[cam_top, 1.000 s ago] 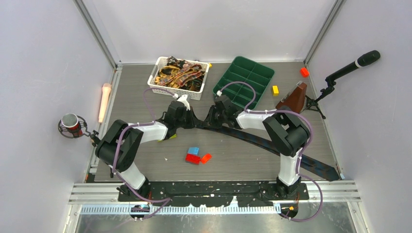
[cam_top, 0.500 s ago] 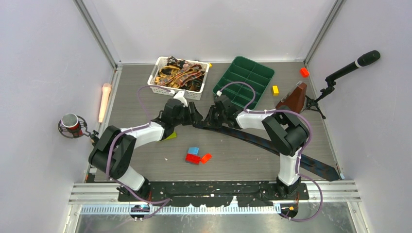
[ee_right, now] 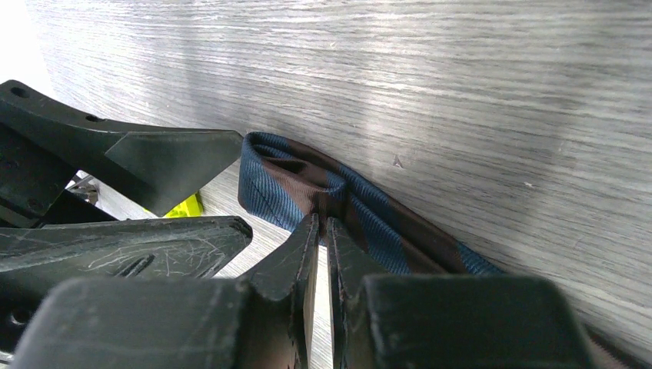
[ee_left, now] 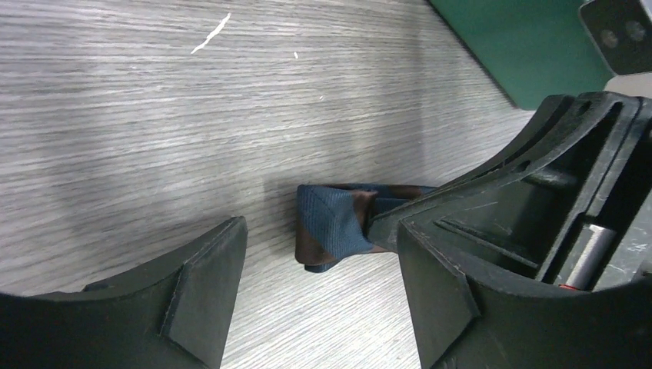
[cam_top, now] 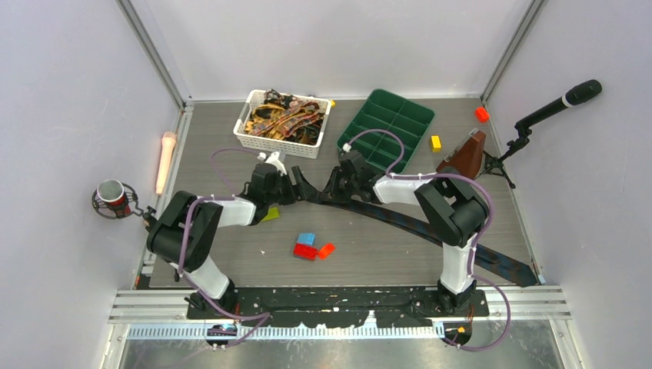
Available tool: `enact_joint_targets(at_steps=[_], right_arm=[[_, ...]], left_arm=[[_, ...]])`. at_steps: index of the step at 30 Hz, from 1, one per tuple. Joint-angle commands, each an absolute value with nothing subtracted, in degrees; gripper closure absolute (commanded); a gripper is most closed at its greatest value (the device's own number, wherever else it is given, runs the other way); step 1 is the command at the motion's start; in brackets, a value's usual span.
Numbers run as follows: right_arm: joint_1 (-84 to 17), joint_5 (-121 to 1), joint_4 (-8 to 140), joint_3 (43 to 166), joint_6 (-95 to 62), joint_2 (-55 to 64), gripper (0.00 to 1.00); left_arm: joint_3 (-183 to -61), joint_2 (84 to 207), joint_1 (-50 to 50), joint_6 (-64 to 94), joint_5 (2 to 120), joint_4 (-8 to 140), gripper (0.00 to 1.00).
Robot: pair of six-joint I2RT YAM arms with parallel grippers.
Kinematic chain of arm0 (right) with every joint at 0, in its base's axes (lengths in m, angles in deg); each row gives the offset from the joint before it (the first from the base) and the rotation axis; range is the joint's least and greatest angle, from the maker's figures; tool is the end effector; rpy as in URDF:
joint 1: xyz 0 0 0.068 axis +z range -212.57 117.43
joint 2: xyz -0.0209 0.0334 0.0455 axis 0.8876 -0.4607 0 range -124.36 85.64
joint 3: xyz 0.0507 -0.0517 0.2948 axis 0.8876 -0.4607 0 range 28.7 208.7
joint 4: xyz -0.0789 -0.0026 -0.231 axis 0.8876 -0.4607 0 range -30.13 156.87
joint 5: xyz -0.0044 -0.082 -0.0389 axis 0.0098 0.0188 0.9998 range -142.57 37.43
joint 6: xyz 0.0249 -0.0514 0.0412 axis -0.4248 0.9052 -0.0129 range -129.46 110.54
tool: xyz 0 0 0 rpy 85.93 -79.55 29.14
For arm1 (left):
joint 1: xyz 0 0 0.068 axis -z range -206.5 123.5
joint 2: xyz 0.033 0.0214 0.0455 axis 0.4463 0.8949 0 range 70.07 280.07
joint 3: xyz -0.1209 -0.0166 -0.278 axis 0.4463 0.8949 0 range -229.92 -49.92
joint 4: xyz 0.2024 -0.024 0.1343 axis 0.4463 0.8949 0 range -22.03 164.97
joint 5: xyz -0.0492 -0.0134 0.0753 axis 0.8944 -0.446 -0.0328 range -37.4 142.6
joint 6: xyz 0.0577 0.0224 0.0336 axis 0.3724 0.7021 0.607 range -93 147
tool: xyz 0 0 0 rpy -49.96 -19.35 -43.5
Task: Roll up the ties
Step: Roll the tie at the center of the board.
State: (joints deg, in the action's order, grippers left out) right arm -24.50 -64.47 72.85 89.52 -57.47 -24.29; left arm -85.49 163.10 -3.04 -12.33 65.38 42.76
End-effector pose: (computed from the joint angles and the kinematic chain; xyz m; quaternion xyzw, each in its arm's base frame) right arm 0.3150 0.2619 0.1705 0.0380 0.9127 0.3395 0.2241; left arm 0.2867 -0.1383 0.1807 -0.0669 0.8693 -0.3332 0.3589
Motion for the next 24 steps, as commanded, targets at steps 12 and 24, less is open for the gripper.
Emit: enact_joint_targets(at_steps=[12,24], right_arm=[[-25.04,-63.73,73.61,90.45,-57.85,-24.67,0.85],[-25.13,-64.21,73.97,90.04,-58.05,-24.71,0.85]], left_arm=[[-83.86,167.39,-3.58,-14.41,72.12,34.87,0.44],[-85.22,169.42,-3.12,-14.22,73.14,34.66,0.53]])
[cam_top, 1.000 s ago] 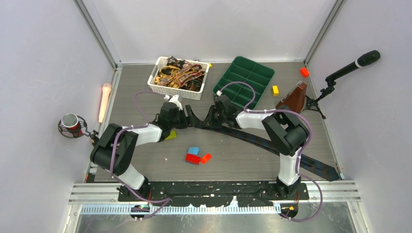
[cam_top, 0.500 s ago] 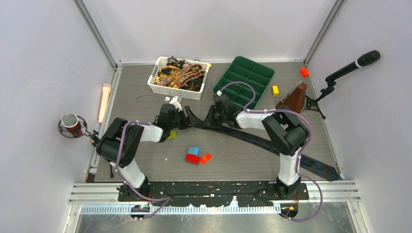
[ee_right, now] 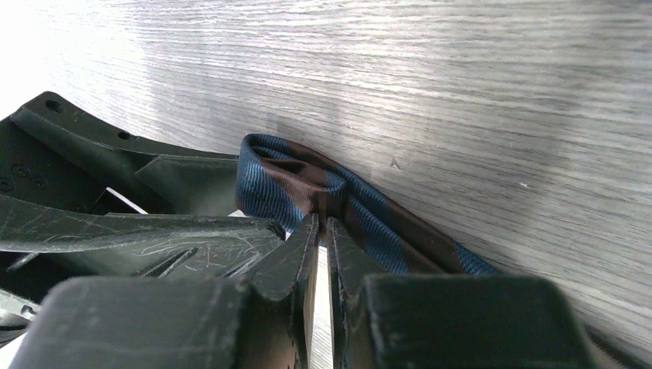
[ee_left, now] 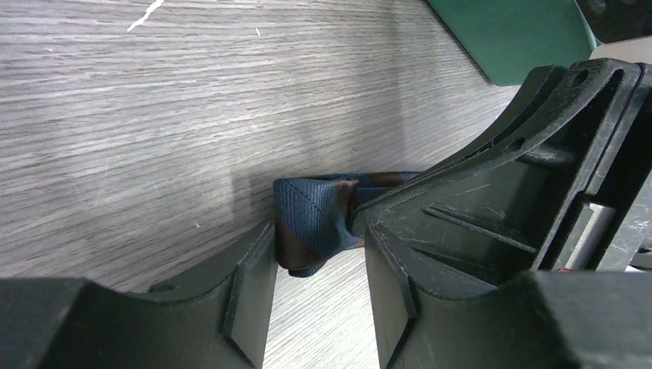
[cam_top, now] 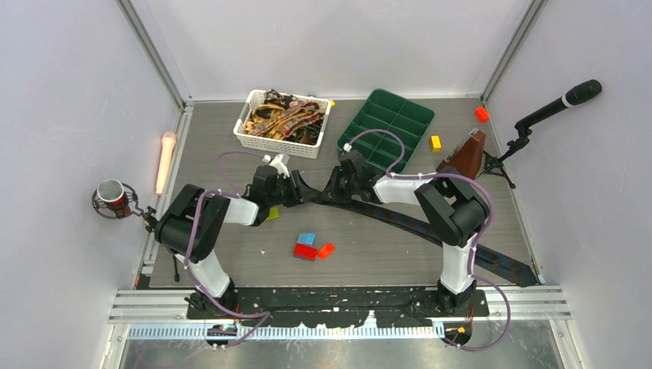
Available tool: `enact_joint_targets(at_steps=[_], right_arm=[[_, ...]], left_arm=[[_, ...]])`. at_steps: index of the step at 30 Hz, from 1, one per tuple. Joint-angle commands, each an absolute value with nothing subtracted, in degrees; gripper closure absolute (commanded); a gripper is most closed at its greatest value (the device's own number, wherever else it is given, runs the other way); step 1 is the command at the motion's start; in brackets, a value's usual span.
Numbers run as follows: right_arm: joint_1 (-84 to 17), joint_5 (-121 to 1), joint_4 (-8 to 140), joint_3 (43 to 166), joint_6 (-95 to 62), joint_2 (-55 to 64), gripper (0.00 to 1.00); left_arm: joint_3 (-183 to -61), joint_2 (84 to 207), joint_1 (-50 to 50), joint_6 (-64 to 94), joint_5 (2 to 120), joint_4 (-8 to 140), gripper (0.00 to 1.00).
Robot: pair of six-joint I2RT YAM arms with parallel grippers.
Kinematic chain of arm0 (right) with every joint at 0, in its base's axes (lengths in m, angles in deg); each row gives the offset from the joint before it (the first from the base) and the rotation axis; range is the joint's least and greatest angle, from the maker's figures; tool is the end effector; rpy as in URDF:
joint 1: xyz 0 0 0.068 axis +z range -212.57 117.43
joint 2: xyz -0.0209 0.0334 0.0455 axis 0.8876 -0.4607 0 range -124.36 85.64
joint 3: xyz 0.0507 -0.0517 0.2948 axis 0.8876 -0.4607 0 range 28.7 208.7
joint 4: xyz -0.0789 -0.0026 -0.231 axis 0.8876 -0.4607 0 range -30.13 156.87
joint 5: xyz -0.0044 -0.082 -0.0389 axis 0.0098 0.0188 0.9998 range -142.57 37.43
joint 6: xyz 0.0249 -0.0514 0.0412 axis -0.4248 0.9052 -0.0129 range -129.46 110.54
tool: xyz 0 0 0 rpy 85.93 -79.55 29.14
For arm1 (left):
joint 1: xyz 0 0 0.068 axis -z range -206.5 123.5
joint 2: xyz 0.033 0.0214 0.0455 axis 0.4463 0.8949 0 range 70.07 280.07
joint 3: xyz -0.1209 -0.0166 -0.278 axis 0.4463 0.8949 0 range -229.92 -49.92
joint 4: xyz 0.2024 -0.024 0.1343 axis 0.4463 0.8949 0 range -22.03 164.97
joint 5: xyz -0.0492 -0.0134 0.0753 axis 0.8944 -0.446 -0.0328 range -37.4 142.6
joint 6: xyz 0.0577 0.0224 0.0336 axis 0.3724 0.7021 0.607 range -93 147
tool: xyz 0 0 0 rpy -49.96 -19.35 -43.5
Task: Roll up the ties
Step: Roll the tie at the center of the board.
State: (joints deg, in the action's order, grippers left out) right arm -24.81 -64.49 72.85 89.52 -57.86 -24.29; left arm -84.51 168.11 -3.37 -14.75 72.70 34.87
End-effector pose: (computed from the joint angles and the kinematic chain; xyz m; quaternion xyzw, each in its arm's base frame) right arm 0.3164 0.2602 0.1705 0.0435 0.9125 0.3398 0.2238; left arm 0.2927 -0.1466 0.1659 -0.0526 0.8570 -0.3905 0.3321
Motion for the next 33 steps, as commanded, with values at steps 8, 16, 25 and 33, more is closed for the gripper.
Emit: enact_joint_targets(at_steps=[8,16,25,33], right_arm=[[-25.17,-64.81,74.59,89.90,-58.44,-24.95,0.85],[-25.13,-67.51,74.56,90.67,-55.95,-24.00,0.83],[-25.13,-68.50,73.83,87.94,-51.66,-14.20,0.73],[-25.14,-62.89,69.33,82.55,-49.88,-5.79,0.72]], left_arm=[[-86.11,169.83,-3.08,-13.96,72.46,34.99,0.65],[-87.88,168.49,-3.12,-10.68,71.67,38.85,0.91],[-92.89,163.19,-1.09,-1.94,63.33,53.07,0.96],[-95.07,160.46,2.38,3.62,51.58,59.75,0.98]])
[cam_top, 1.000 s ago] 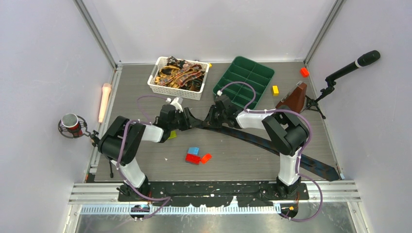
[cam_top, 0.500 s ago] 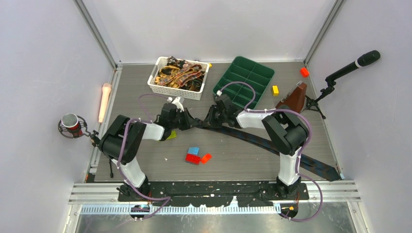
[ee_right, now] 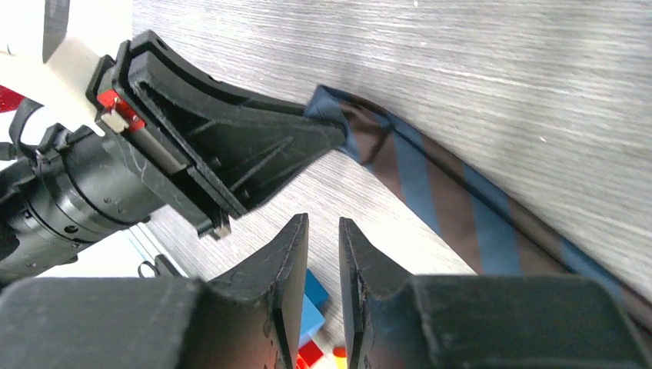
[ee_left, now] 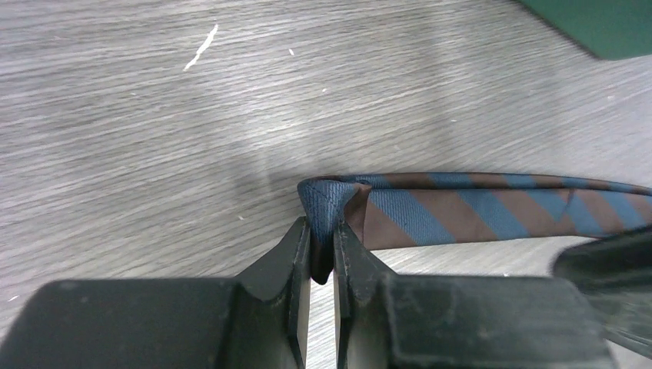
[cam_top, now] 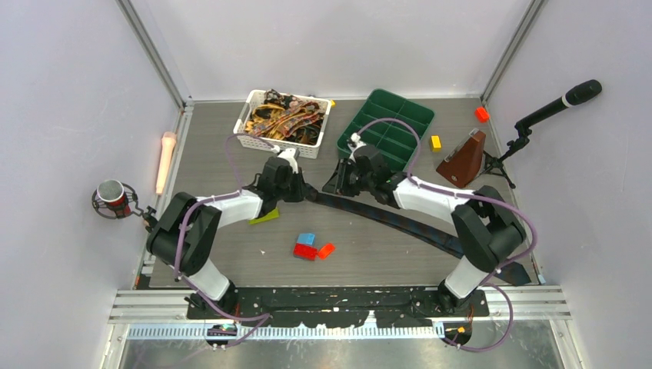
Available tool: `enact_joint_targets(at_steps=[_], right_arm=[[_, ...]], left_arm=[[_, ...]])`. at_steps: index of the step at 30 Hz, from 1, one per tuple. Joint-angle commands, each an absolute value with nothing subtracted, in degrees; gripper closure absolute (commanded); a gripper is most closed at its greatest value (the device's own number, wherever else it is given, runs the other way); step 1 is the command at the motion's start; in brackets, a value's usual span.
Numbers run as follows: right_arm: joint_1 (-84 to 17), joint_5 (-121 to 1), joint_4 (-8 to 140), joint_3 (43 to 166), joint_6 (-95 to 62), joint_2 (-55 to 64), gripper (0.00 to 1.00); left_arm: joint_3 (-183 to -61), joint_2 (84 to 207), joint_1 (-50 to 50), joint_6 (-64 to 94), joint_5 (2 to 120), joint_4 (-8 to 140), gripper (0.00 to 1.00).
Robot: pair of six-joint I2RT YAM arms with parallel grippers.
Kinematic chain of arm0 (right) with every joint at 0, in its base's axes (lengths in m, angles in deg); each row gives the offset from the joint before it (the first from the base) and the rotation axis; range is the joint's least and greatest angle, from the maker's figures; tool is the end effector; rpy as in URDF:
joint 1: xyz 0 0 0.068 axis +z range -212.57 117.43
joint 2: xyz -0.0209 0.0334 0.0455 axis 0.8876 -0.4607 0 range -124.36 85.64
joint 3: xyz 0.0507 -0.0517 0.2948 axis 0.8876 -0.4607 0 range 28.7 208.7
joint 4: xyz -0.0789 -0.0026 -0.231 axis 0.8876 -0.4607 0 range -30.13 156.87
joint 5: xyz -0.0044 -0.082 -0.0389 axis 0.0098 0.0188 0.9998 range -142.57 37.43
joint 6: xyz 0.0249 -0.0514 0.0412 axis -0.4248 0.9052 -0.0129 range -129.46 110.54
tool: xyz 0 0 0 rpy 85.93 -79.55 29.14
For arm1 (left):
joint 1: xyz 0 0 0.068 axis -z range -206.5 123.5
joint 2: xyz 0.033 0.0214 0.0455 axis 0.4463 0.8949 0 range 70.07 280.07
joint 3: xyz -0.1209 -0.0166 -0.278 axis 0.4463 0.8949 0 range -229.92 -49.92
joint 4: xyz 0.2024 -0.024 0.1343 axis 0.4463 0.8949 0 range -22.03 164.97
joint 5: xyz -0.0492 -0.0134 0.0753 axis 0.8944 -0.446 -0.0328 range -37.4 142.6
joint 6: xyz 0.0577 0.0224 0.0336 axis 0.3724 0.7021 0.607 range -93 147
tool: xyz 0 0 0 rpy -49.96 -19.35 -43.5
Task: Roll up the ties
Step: Roll the tie at the center of the board.
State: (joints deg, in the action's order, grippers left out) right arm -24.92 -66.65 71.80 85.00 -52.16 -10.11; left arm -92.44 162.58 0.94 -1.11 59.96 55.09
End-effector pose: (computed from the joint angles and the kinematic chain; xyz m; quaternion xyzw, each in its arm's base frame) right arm 0.2840 0.2369 0.2365 -0.0183 0.8801 0.3809 0.2829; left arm 0.2886 -0.1582 0.1950 0.0234 0.8937 -0.2579 0.3664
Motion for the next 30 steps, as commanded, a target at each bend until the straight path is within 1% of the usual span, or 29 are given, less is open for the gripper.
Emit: enact_joint_targets(at_steps=[1,6,14,27,30], right_arm=[[-25.20,-61.63,68.89,82.08,-49.51,-4.30,0.72],[-25.30,-57.37,64.91,78.67,-48.30,2.26,0.72],[-25.80,-50.84,59.23,75.61,-47.49,11.73,0.72],[-31.80,-50.24,54.22,73.03,-52.82,22.58,0.72],[-34.23,-53.33,54.18,72.30,-55.11,23.62,0.72]], left_arm=[[-95.47,160.48,2.89,4.29,49.95,60.46,0.98],[-97.76,160.99,5.71,7.84,42.70,63.79,1.00],[-100.85,162.08,10.77,13.53,33.12,67.48,1.00],[-104.17,165.56,16.18,20.08,23.26,73.50,1.00],[-105.18,166.91,17.59,21.20,20.66,74.32,1.00]])
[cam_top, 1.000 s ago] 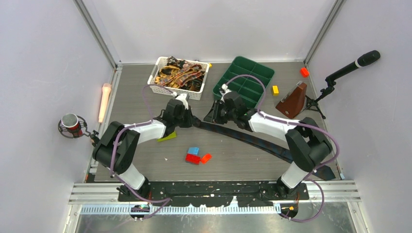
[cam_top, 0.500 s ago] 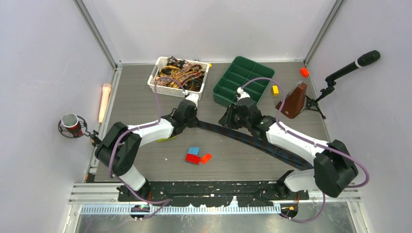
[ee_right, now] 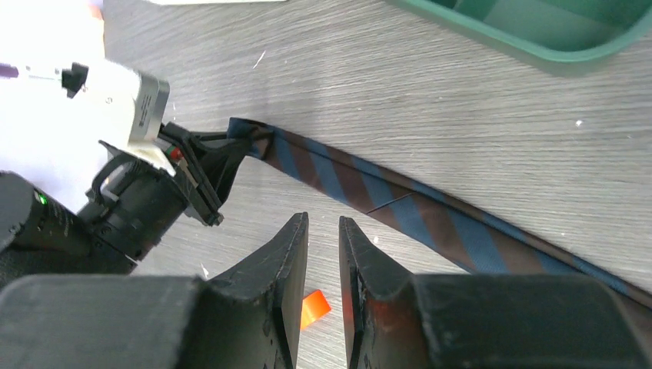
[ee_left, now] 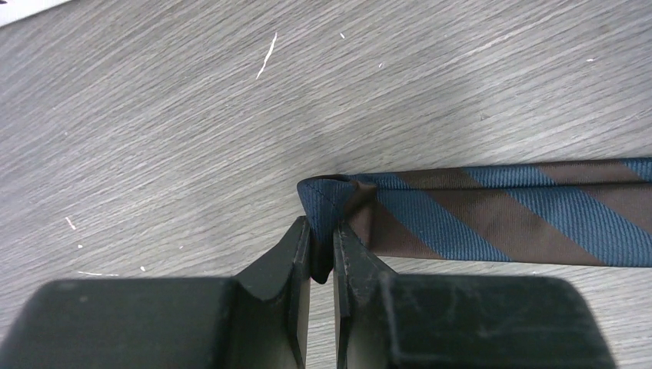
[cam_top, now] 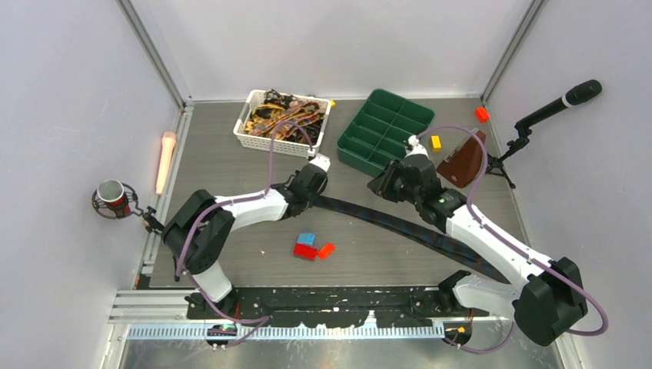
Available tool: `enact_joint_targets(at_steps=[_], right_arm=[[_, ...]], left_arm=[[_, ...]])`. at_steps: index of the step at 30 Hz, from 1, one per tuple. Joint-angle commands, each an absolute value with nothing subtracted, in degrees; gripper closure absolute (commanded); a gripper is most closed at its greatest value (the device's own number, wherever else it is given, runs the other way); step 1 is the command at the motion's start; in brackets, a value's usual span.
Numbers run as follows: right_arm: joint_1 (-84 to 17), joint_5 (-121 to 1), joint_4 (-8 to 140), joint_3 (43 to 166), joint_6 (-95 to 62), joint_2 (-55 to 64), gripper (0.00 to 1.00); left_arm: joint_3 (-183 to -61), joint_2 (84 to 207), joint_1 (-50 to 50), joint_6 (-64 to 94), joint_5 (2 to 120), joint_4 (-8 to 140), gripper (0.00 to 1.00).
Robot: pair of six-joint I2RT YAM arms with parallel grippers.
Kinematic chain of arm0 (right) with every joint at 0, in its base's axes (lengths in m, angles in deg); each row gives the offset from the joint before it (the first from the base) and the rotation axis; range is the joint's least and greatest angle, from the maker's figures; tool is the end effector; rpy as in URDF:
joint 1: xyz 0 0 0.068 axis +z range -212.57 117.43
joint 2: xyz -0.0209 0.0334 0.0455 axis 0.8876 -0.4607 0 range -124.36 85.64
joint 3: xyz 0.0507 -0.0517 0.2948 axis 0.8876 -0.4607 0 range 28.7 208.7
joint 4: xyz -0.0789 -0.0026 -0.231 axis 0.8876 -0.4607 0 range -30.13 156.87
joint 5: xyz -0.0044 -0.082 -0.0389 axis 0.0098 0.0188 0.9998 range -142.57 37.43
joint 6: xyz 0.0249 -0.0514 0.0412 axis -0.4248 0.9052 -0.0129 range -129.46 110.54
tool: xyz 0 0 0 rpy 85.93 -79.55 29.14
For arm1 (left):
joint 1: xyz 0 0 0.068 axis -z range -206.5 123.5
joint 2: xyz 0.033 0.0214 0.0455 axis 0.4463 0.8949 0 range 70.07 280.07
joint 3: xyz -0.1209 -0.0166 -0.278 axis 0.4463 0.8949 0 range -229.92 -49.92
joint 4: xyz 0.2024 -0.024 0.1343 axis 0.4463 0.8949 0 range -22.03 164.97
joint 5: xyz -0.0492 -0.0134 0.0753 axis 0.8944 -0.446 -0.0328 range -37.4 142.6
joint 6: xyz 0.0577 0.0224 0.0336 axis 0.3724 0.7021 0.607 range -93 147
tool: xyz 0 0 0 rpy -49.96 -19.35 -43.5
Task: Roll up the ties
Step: Roll the tie at the center of the board.
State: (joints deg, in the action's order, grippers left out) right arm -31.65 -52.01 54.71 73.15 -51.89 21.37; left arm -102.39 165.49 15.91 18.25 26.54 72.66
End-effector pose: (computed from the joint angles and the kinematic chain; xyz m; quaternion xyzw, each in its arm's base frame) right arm 0.2032 0.1211 0.2898 0.0900 0.8699 0.2862 0.3915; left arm 0.2675 -0.2101 0.2046 0.1850 0.8931 0.0376 0.4083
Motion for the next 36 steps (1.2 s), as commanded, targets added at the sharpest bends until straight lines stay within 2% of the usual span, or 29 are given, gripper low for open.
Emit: enact_joint_targets(at_steps=[1,18,20,25,34,36], right_arm=[[-35.33,-53.92,54.21,71.92,-55.49,24.08,0.72],[-40.74,-56.54,54.22,68.75,-58.43,27.53,0.73],[-41.17,-56.86,54.29,68.64,-58.73,27.42,0.72],[-41.86,-58.52,54.57,68.44,-59.04,26.68,0.72],[-42.18,-60.21,55.21,68.35,-58.76,26.01,0.72],[-42.18,-60.52,55.19,68.31,-58.50,26.11,0.72]], left_arm=[[-105.52,167.26,17.99,21.46,20.01,74.50,1.00],[-112.80,174.58,25.34,26.13,11.91,80.69,1.00],[-113.50,175.37,26.18,26.14,11.49,81.31,0.96],[-114.79,176.87,28.28,25.54,11.03,82.53,0.79],[-116.39,177.86,29.56,24.00,12.48,83.58,0.67],[-116.91,178.15,29.56,23.44,13.03,83.89,0.61]])
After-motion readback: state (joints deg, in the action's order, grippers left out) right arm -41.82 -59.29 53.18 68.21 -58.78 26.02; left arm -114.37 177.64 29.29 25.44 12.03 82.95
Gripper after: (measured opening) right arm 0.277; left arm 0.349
